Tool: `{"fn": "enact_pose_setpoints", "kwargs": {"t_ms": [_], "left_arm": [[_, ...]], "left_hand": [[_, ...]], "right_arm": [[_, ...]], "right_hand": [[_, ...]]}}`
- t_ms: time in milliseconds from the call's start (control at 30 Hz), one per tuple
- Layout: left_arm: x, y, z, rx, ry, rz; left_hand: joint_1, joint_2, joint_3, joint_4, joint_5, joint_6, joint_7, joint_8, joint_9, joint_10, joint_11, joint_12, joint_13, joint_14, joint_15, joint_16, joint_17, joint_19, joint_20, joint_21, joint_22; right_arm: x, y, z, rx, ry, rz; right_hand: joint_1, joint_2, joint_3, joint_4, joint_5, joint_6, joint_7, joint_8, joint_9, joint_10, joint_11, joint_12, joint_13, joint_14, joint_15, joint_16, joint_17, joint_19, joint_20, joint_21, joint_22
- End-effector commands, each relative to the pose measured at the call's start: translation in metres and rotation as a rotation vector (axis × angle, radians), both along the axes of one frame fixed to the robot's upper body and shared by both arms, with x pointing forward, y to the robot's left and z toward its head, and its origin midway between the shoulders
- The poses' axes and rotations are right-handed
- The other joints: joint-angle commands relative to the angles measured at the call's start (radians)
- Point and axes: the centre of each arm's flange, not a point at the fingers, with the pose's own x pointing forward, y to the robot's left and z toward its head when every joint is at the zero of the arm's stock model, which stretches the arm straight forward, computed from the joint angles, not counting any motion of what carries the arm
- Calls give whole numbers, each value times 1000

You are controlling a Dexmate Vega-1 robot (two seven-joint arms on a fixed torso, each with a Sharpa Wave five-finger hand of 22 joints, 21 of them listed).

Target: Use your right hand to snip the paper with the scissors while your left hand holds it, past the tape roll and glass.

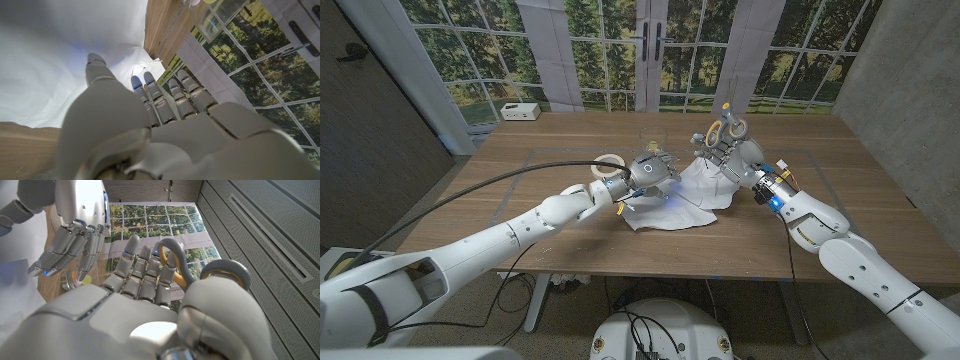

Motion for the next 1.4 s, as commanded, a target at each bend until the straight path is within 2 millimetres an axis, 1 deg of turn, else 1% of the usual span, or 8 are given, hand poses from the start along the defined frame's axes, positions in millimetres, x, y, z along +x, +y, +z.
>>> {"fn": "enact_pose_setpoints", "kwargs": {"t_ms": [33, 200, 400, 600, 833, 900, 1167, 1400], "left_arm": [[3, -2, -5, 25, -18, -8], [4, -2, -6, 23, -24, -5], [5, -1, -7, -1, -59, -14], [7, 1, -10, -23, -98, -22], [12, 1, -15, -32, -122, -33], [13, 0, -17, -27, -123, -37], [15, -2, -20, -13, -112, -45], [17, -2, -21, -10, -106, -44]], "left_hand": [[16, 3, 5, -4, 6, 11, 2, 7, 3, -5, -1, -2, 1, 8, -175, 5, 0, 8, -43, 8, 2], [23, 7, 8, -7, 6, 14, 2, 8, 3, -5, -1, -2, 1, 7, -175, 5, 0, 8, -43, 8, 2], [38, 16, 15, -13, 5, 18, 1, 8, 3, -6, -2, -2, 1, 7, -176, 5, 0, 3, -38, 6, 2], [94, 44, 43, -36, -5, 21, 1, 8, 4, -5, -2, -2, 1, 13, -175, 6, -1, 1, -35, 5, 1], [114, 55, 54, -43, -11, 21, 1, 8, 4, -4, -2, -2, 2, 14, -176, 6, -1, 1, -35, 5, 1], [119, 57, 56, -45, -13, 21, 1, 8, 4, -4, -2, -2, 2, 15, -176, 6, -1, 1, -36, 5, 1], [132, 58, 61, -50, -19, 23, 1, 9, 4, -2, -2, -1, 3, 17, -175, 6, -1, 2, -36, 5, 1], [137, 55, 62, -52, -25, 22, 1, 8, 4, -3, -2, -2, 3, 18, -174, 6, -1, 2, -35, 5, 1]], "right_arm": [[-3, 1, 0, -3, -2, 0], [-3, 1, 0, -1, 1, -3], [-2, 2, 0, -10, -6, -1], [-1, 2, 0, -5, 4, 4], [-1, 2, 1, -8, 3, 6], [-1, 2, 1, -8, 2, 8], [-1, 1, 2, -8, 3, 3], [-1, 0, 2, -4, 5, 2]], "right_hand": [[-2, 9, 0, -4, -3, 0, 2, 6, 0, 7, -1, -4, 5, 9, -45, -5, 1, 11, -2, -4, 4], [-1, 9, 1, -5, -3, -1, 0, 7, -1, 9, -6, -5, 5, 11, -44, -6, 2, 12, -2, -5, 4], [-1, 9, 1, -6, -4, -1, 0, 9, -1, 10, -2, -7, 5, 11, -45, -8, 2, 14, -3, -6, 4], [0, 10, 2, -7, -4, -2, 0, 11, -1, 11, -5, -9, 5, 12, -46, -9, 2, 16, -3, -7, 4], [0, 10, 2, -7, -4, -5, 2, 13, -1, 11, -4, -12, 5, 11, -45, -12, 2, 18, -1, -9, 4], [1, 10, 2, -7, -4, -3, 2, 12, -4, 12, 2, -13, 6, 12, -45, -12, 2, 18, -2, -10, 4], [0, 10, 2, -8, -5, -4, 2, 15, -5, 13, -6, -16, 6, 12, -46, -15, 3, 21, -2, -12, 4], [1, 12, 3, -8, -5, -4, 2, 17, -7, 14, -1, -18, 6, 13, -45, -17, 3, 23, -2, -13, 4]]}}
